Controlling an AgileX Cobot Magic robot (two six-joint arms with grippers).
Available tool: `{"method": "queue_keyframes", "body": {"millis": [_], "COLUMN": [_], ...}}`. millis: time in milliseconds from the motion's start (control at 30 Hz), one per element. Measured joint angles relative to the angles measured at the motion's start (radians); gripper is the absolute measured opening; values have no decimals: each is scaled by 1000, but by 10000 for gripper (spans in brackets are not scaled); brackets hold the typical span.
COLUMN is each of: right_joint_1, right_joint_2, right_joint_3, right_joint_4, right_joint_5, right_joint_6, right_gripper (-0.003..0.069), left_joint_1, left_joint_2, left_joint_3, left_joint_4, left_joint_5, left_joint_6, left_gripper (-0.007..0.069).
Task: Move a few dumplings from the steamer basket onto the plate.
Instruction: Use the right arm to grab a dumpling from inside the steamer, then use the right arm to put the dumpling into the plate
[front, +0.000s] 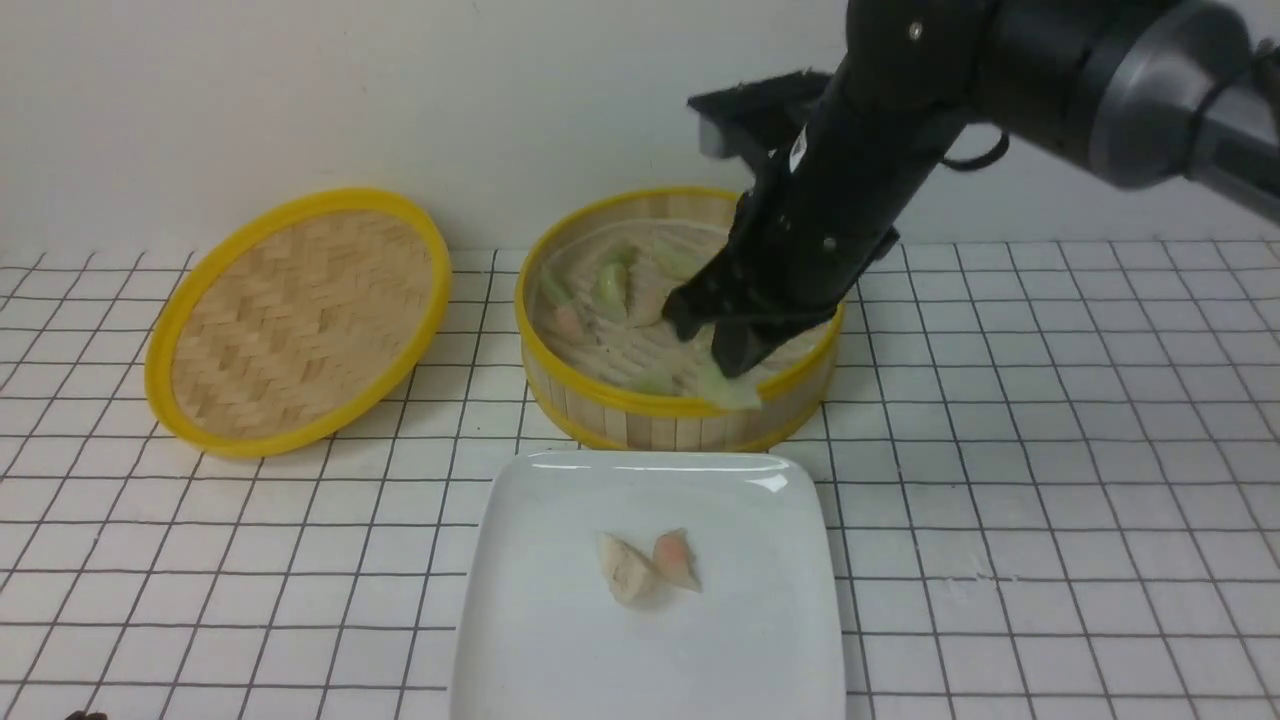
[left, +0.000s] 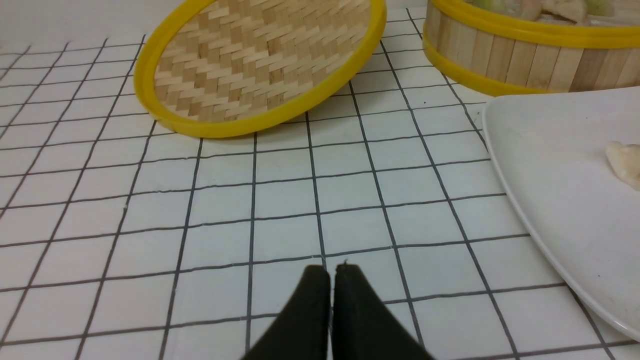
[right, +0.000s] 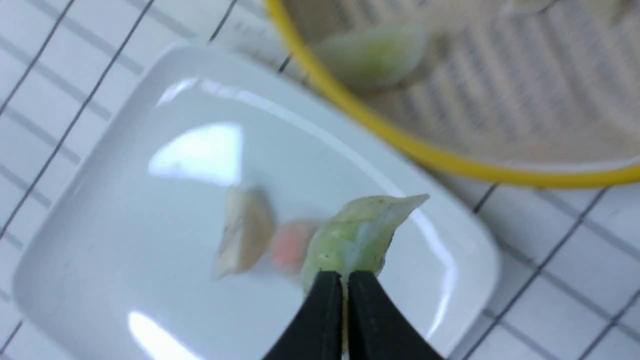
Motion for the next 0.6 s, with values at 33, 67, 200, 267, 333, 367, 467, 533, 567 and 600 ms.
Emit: {"method": "queue_keyframes", "body": {"millis": [33, 67, 200, 267, 333, 367, 467, 533, 567, 600], "right_joint_1": [32, 35, 76, 81, 81, 80, 68, 50, 23, -5], "right_joint_2": [2, 3, 59, 74, 76, 76, 82, 90, 107, 124], "right_joint_3": [56, 67, 122, 125, 125, 120, 61, 14, -35, -90], "right_joint_4": [12, 12, 22, 27, 24, 11, -52, -86, -113, -132], "right_joint_5": [0, -1, -7, -12, -27, -39, -93, -133, -161, -180], "right_joint_6": [-3, -3, -3, -3, -3, -3, 7, 28, 59, 83], "right_gripper": [-3, -1, 56, 111, 171, 207, 302, 335, 349, 358], "left_joint_1": [0, 0, 0, 0, 0, 0, 0, 0, 0, 0], "left_joint_2": [0, 0, 0, 0, 0, 0, 0, 0, 0, 0], "left_joint_3": [0, 0, 0, 0, 0, 0, 0, 0, 0, 0], "left_joint_4": [0, 0, 0, 0, 0, 0, 0, 0, 0, 0], "left_joint_5": [0, 0, 1, 1, 1, 1, 1, 1, 1, 1], "left_joint_6": [0, 0, 0, 0, 0, 0, 0, 0, 0, 0], "left_gripper": [-6, -6, -6, -6, -6, -6, -6, -6, -6, -6]}}
